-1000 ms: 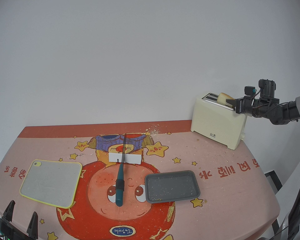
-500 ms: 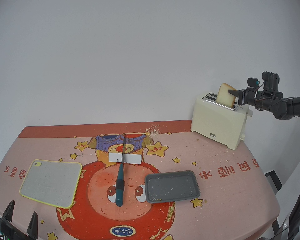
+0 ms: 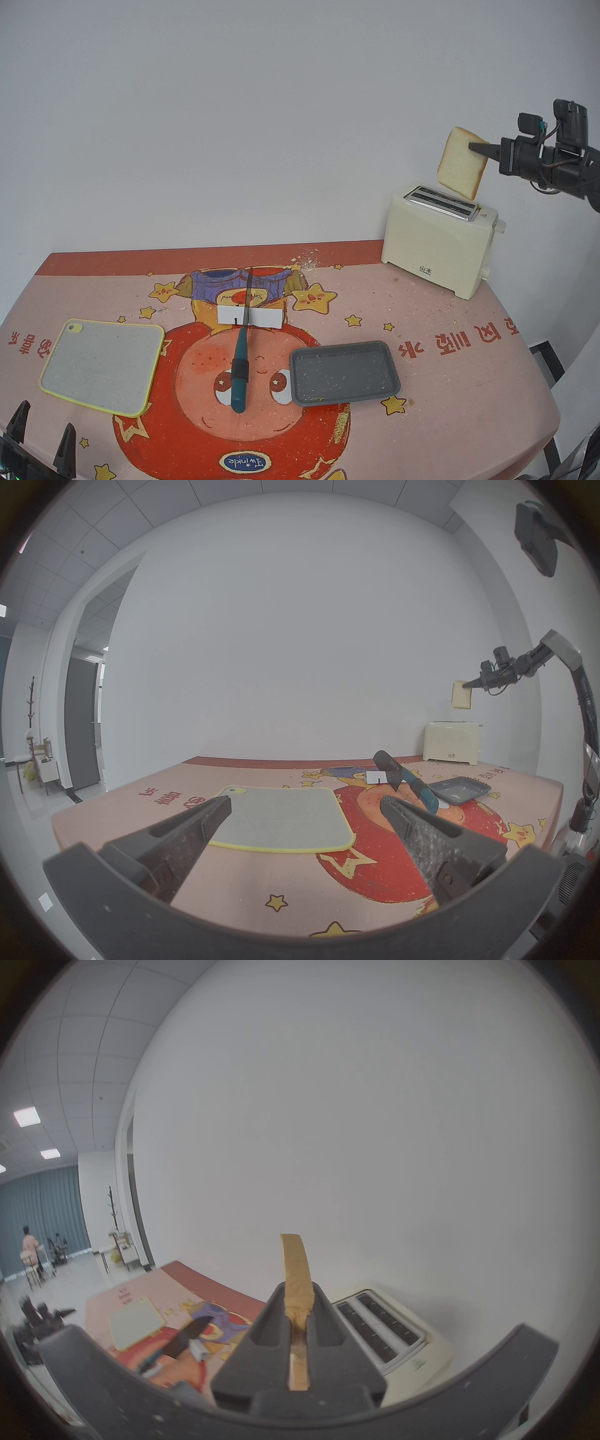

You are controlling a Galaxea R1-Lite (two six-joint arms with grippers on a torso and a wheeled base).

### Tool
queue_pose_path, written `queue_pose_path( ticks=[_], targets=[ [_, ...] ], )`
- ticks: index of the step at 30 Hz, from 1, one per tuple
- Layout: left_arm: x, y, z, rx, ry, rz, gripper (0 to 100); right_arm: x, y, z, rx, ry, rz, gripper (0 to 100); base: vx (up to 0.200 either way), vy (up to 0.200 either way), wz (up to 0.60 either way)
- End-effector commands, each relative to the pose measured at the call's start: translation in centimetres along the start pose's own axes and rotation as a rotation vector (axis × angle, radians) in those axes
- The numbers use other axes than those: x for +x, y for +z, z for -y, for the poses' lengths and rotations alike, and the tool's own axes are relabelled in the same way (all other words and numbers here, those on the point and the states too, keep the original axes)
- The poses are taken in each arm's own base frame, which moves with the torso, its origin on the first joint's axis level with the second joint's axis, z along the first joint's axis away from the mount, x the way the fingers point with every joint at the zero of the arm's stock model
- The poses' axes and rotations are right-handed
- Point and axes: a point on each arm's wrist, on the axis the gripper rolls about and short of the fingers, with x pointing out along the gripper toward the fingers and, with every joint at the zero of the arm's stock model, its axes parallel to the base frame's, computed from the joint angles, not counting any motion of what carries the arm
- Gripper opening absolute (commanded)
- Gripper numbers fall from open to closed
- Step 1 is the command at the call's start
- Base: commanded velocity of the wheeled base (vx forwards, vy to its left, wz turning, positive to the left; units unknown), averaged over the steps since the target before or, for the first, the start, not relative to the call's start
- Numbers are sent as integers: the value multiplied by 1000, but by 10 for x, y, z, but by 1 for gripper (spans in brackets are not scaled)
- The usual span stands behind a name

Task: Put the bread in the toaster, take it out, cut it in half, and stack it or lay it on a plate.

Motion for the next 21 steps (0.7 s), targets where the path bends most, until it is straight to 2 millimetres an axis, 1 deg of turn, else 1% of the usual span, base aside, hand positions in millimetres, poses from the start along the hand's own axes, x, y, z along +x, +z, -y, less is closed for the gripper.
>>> queue_pose_path(
  ticks=[1, 4, 8, 9, 10, 12, 15, 18, 19, 21],
  targets=[
    [1, -5, 0, 0, 1, -17, 100, -36, 5, -50, 66, 29, 24, 0, 0, 0, 0],
    [1, -5, 0, 1, 1, -17, 100, -38, -18, -68, 136, 33, -34, 0, 0, 0, 0],
    [1, -5, 0, 0, 1, -17, 100, -51, -45, -84, 219, 67, -100, 0, 0, 0, 0],
    [1, -5, 0, 0, 1, -17, 100, -51, -46, -85, 222, 70, -102, 0, 0, 0, 0],
    [1, -5, 0, 0, 1, -19, 100, -62, -56, -97, 289, 102, -133, 0, 0, 0, 0],
    [1, -5, 0, 0, 1, -17, 100, -73, -67, -106, 364, 130, -165, 0, 0, 0, 0],
    [1, -5, 0, 0, 1, -17, 100, -93, -85, -112, 451, 140, -210, 0, 0, 0, 0],
    [1, -5, 0, 0, 1, -19, 100, -100, -101, -111, 458, 126, -250, 0, 0, 0, 0],
    [1, -5, 0, 0, 1, -19, 100, -102, -102, -111, 462, 126, -252, 0, 0, 0, 0],
    [1, -5, 0, 0, 1, -19, 100, -111, -104, -117, 471, 150, -254, 0, 0, 0, 0]
  ],
)
